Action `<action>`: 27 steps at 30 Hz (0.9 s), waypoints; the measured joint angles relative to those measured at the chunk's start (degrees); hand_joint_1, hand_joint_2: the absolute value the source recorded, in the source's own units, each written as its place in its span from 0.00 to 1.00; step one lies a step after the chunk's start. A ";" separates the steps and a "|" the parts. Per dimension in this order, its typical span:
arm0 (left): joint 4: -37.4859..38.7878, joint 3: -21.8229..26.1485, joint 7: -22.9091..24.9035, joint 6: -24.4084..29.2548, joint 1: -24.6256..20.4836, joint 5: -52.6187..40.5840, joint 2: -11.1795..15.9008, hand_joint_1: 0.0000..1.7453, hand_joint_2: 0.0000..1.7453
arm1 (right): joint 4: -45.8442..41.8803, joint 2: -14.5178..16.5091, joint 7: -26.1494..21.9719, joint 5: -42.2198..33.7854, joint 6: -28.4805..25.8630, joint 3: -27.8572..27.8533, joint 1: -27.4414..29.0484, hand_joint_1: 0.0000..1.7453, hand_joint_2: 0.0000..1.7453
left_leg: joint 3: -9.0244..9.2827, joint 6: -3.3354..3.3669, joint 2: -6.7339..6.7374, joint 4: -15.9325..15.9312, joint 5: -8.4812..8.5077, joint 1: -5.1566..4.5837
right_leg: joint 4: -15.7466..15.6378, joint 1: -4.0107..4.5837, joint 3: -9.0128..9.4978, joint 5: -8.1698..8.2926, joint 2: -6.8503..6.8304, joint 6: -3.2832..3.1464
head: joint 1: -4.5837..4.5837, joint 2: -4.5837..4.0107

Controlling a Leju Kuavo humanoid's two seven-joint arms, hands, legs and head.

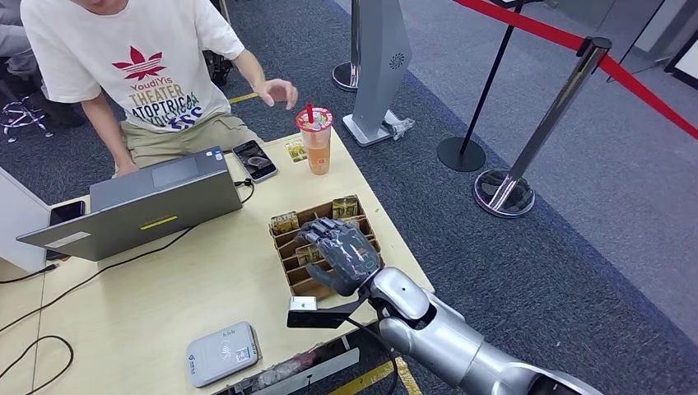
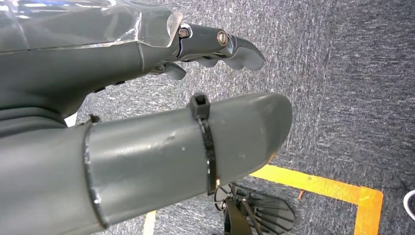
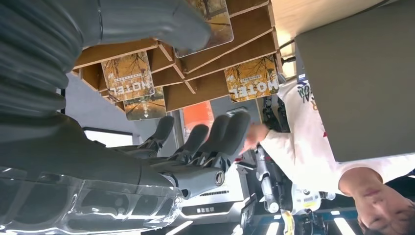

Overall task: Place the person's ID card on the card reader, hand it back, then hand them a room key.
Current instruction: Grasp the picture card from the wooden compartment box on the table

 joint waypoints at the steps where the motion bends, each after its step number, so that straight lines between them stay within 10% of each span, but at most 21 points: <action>1: 0.00 0.00 0.01 -0.01 0.00 -0.02 0.00 0.00 0.00 | 0.05 0.00 0.04 0.17 0.14 0.00 -0.13 0.37 1.00 | 0.00 0.00 0.00 0.00 0.00 0.00 | 0.00 0.00 0.00 0.00 0.00 0.00 | 0.00 0.00; 27: 0.00 0.00 0.46 0.10 -0.08 -0.37 -0.02 0.00 0.00 | 7.00 0.57 0.22 0.70 3.13 0.59 -6.37 0.49 1.00 | -0.01 0.00 -0.01 0.00 0.00 0.00 | 0.00 0.00 0.01 0.00 0.00 0.00 | 0.00 0.00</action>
